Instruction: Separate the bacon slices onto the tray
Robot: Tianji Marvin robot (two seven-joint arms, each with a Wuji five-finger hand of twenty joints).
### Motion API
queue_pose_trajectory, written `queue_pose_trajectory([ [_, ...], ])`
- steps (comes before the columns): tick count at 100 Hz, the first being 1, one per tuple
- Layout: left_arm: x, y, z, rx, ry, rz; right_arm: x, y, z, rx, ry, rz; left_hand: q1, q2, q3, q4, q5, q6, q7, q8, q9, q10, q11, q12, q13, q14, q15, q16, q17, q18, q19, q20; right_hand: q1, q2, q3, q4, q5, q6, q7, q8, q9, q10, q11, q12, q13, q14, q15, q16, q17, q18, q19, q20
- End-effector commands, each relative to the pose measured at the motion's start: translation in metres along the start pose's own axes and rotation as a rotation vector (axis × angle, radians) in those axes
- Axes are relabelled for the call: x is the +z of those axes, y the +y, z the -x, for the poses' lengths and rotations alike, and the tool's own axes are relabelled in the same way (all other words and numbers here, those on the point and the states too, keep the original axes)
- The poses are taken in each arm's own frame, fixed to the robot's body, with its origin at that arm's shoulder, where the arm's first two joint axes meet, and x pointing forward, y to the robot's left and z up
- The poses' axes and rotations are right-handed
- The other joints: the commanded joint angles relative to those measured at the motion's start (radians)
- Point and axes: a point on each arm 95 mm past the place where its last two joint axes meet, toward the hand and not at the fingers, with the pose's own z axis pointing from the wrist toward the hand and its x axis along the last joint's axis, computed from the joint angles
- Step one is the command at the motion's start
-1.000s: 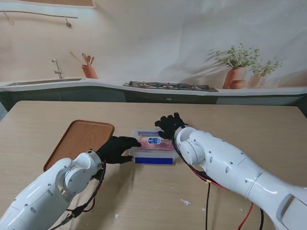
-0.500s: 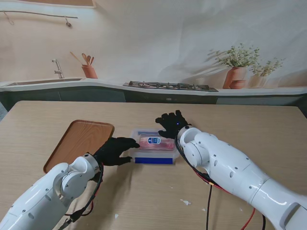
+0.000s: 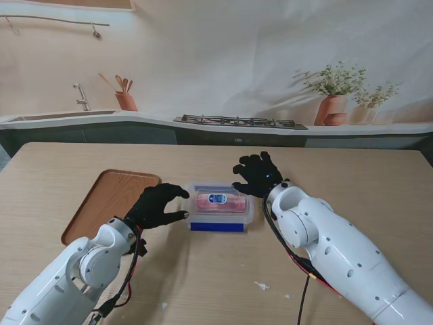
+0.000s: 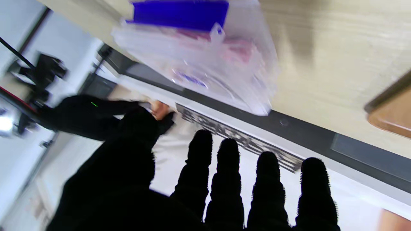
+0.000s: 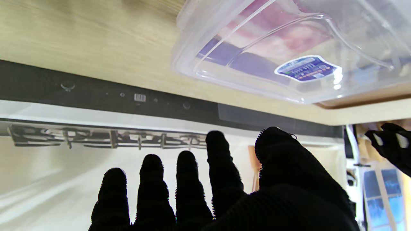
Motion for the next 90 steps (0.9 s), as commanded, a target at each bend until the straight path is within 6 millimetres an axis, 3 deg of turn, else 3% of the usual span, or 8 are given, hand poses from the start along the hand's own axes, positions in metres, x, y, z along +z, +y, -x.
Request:
queue_pose_trajectory([
  [1, 0.003, -0.011, -0.006, -0.022, -0.017, -0.039, -0.012, -0.011, 0.0, -0.001, 0.004, -0.024, -0.027, 0.015, -0.057, 0.033, 0.037, 0.054, 0.033, 0.05, 0.026, 0.036, 0.029, 0.061, 0.029, 0.026, 0.03, 0.042, -0.015, 0.027, 0.049, 0.04, -0.018, 0.031, -0.037, 0.037, 0.06, 0.034, 0.023, 0.04, -0.02, 0.017, 0.079, 0.027, -0.03, 0.014, 0.018, 0.015, -0.012, 0.003, -0.017, 0.015],
  [9, 0.006, -0.019, -0.003, -0.022, -0.066, -0.067, -0.024, -0.011, 0.003, 0.024, -0.012, -0.014, -0.032, 0.023, -0.092, 0.033, 0.125, 0.092, 0.028, 0.062, 0.112, 0.078, 0.057, 0.104, 0.077, 0.068, 0.076, 0.083, -0.019, 0.04, 0.088, 0.075, -0.02, 0.039, -0.049, 0.036, 0.154, 0.04, 0.056, 0.059, 0.011, 0.026, 0.11, 0.036, -0.02, 0.022, 0.021, 0.015, -0.008, 0.007, -0.017, 0.014],
  [19, 0.01, -0.026, 0.001, -0.042, -0.125, -0.042, -0.034, -0.015, 0.008, 0.048, -0.036, -0.002, -0.021, 0.031, -0.118, 0.036, 0.21, 0.118, -0.012, 0.046, 0.179, 0.112, 0.067, 0.141, 0.115, 0.107, 0.102, 0.112, -0.019, 0.046, 0.079, 0.075, -0.006, 0.053, -0.076, 0.034, 0.26, 0.038, 0.08, 0.093, 0.091, 0.039, 0.1, 0.03, 0.0, 0.033, 0.02, 0.015, -0.001, 0.01, -0.018, 0.01],
  [33, 0.015, -0.024, 0.006, -0.037, -0.165, -0.007, -0.04, -0.025, 0.015, 0.069, -0.079, -0.014, -0.011, 0.048, -0.14, 0.036, 0.287, 0.128, -0.076, 0.003, 0.237, 0.133, 0.048, 0.145, 0.154, 0.131, 0.106, 0.123, -0.02, 0.051, 0.094, 0.095, 0.003, 0.063, -0.092, 0.035, 0.309, 0.027, 0.096, 0.119, 0.111, 0.045, 0.1, 0.033, -0.005, 0.035, 0.017, 0.015, -0.001, 0.006, -0.019, 0.008],
  [58, 0.022, -0.003, 0.016, -0.057, -0.22, 0.074, -0.041, -0.038, 0.016, 0.09, -0.111, -0.04, 0.021, 0.043, -0.132, 0.041, 0.336, 0.123, -0.114, -0.028, 0.264, 0.135, 0.035, 0.132, 0.17, 0.135, 0.103, 0.121, -0.022, 0.055, 0.087, 0.089, 0.009, 0.07, -0.106, 0.034, 0.351, 0.029, 0.111, 0.149, 0.119, 0.045, 0.099, 0.035, -0.005, 0.035, 0.019, 0.016, -0.005, 0.004, -0.017, 0.011],
  [90, 0.028, 0.01, 0.014, -0.082, -0.23, 0.099, -0.042, -0.045, 0.012, 0.098, -0.132, -0.081, 0.039, 0.037, -0.1, 0.04, 0.373, 0.103, -0.129, -0.047, 0.283, 0.124, 0.042, 0.129, 0.182, 0.13, 0.108, 0.122, -0.021, 0.055, 0.08, 0.084, 0.017, 0.082, -0.122, 0.034, 0.367, 0.051, 0.127, 0.195, 0.128, 0.048, 0.098, 0.037, -0.001, 0.039, 0.02, 0.016, -0.007, 0.005, -0.016, 0.011],
])
